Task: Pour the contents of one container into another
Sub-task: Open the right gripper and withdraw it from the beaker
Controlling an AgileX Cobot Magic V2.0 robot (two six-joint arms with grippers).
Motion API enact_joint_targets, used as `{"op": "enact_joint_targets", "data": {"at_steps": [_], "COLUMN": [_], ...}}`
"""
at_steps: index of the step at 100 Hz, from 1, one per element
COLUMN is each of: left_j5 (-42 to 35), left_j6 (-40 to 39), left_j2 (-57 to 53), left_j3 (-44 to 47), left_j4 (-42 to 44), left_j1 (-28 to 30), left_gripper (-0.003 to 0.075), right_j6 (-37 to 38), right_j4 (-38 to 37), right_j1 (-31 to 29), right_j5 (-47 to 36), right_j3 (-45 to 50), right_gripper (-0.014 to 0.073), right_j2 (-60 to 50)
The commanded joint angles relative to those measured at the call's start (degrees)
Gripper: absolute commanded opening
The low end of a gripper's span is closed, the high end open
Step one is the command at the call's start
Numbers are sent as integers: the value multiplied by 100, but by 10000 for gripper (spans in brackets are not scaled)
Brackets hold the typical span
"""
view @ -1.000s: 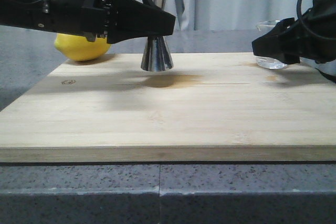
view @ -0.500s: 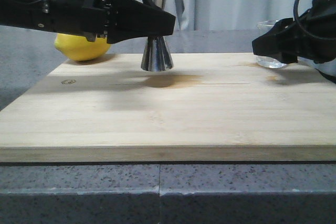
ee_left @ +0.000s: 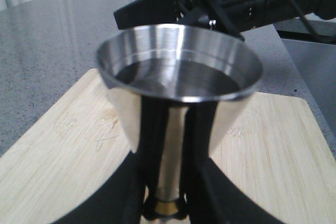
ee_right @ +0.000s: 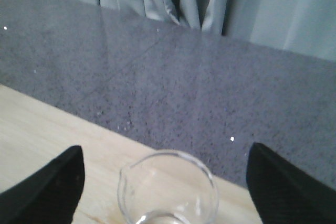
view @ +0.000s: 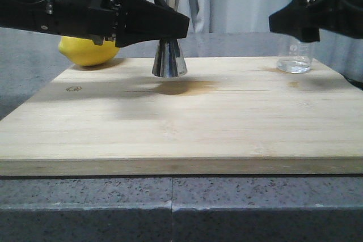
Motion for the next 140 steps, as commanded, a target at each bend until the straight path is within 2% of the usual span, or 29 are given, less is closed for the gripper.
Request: {"op": "enact_joint_targets", "data": {"at_steps": [1, 44, 81, 140], "left_j5": [305, 75, 74, -74], "left_j6": [-30, 242, 275, 313], "left_j2": [-213, -201, -192, -69], "left_j3": [-155, -155, -165, -277], "left_j4": [-490, -490, -490, -490], "left_j1": [-49, -12, 196, 196], "left_gripper": [114, 114, 114, 114], "right_j6": [-42, -42, -42, -42], "right_j4": [90, 69, 69, 69], "right_j1": [-32, -32, -32, -32], "right_j5": [-435, -314, -220, -220], "right_j3": [-142, -142, -142, -142], "right_gripper": [586, 586, 586, 586], "right_j2": [-478, -1518, -1527, -1527]}}
